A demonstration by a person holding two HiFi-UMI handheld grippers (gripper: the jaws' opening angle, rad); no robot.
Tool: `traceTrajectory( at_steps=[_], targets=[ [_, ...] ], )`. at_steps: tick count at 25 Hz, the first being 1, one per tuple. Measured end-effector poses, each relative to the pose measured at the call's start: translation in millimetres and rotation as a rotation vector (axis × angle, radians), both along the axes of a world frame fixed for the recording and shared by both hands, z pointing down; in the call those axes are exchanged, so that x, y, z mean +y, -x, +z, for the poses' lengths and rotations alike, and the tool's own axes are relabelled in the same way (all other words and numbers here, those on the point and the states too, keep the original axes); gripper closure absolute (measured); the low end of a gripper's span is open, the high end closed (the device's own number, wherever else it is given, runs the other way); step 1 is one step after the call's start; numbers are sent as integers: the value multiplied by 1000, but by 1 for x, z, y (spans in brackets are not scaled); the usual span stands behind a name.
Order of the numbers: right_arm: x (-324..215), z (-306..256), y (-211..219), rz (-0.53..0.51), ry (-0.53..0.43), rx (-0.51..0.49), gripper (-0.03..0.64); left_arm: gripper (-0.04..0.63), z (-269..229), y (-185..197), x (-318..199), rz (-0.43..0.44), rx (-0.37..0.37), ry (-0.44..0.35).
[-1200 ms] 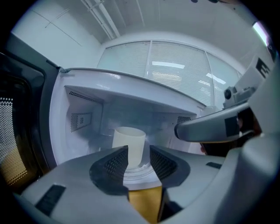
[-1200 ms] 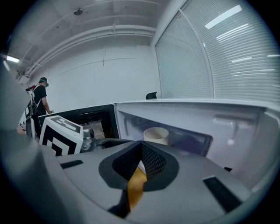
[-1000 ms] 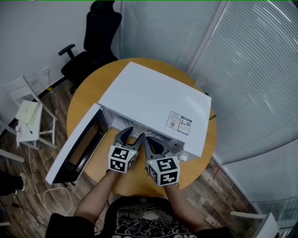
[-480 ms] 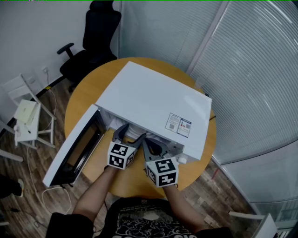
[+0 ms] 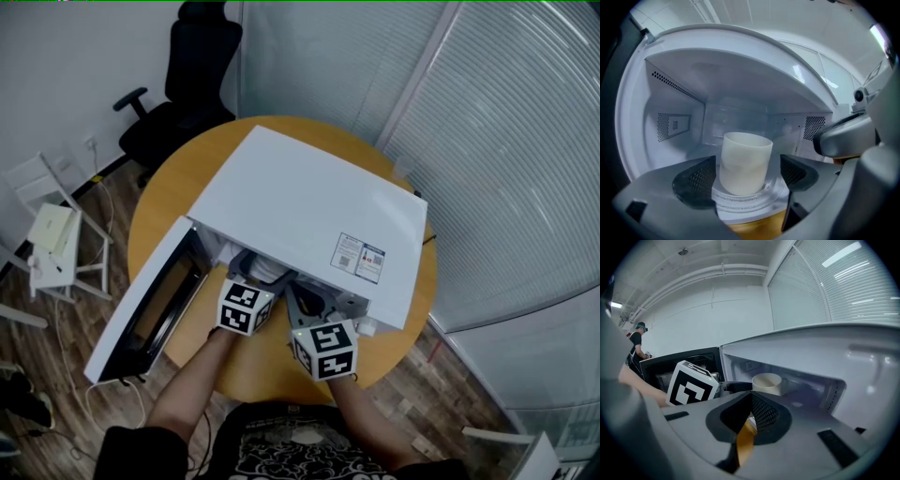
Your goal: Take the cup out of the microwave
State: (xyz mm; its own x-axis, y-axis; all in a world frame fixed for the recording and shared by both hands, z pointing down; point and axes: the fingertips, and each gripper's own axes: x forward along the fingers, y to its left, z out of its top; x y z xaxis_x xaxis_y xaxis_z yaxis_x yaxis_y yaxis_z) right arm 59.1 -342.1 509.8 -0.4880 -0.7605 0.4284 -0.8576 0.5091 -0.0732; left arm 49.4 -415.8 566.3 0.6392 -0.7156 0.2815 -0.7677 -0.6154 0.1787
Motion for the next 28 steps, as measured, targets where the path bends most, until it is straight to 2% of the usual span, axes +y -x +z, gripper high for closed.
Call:
traceTrajectory(
  at_steps=[13, 28],
  targets=[
    [-8, 1, -8, 28, 2, -8, 601, 175, 3, -15, -15, 12, -64, -22],
    [-11, 5, -15, 40, 7, -12, 601, 175, 6, -18, -28, -20, -95, -21]
  ],
)
